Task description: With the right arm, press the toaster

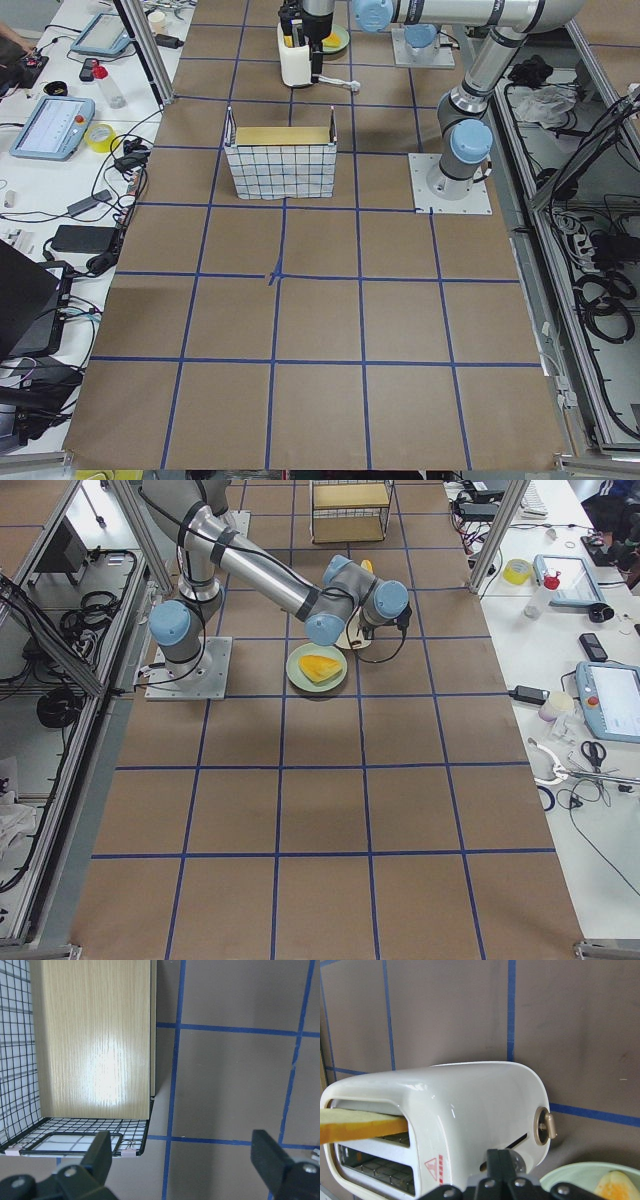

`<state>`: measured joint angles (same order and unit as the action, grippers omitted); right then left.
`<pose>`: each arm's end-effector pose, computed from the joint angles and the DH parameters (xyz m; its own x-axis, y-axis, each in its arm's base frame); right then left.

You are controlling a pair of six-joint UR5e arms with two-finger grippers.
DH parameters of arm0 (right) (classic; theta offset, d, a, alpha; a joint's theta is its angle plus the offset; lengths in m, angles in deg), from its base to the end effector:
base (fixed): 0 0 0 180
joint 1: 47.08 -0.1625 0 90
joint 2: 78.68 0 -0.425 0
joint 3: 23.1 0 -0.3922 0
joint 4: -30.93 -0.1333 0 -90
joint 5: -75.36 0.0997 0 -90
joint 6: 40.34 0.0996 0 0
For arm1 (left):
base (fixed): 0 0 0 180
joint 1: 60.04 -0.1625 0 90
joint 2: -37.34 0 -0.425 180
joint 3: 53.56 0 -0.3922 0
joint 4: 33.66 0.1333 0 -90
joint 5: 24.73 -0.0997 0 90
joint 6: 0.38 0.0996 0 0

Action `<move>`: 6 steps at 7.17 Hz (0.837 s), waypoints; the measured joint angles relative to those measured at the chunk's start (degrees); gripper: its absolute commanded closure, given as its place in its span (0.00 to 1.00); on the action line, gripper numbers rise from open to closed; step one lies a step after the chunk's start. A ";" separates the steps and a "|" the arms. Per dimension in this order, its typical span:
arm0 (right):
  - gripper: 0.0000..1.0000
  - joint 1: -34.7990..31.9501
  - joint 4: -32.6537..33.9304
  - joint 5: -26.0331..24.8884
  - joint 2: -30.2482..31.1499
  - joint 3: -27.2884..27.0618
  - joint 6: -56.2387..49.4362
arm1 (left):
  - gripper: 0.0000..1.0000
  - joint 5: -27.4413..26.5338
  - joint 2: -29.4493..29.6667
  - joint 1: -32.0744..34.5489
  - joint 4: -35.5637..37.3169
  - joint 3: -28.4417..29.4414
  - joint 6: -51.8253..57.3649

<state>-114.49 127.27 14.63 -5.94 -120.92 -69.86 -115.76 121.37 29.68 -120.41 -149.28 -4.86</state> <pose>-0.0424 -0.5757 0.2878 -0.8276 -0.0130 -0.5612 -0.0506 0.9974 0.0514 -0.1293 -0.4542 0.4936 -0.9964 -0.0839 -0.0131 -0.0830 0.9946 -0.0623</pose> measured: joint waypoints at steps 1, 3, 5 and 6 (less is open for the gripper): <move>1.00 0.01 1.26 0.00 -0.54 -0.69 -0.46 | 0.00 0.02 0.00 -0.01 0.00 0.00 0.00; 1.00 0.07 4.80 0.02 -1.10 -3.12 -0.83 | 0.00 -0.02 0.00 0.00 0.00 0.00 0.00; 1.00 0.08 7.67 0.08 -1.43 -5.11 -1.21 | 0.00 -0.02 0.00 0.01 0.00 0.00 0.00; 1.00 0.09 9.16 0.08 -1.75 -5.95 -1.27 | 0.00 -0.02 0.00 0.01 0.00 0.00 0.00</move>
<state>-114.39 136.43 14.71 -7.69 -126.86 -71.13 -115.79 121.37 29.69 -120.41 -149.28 -4.86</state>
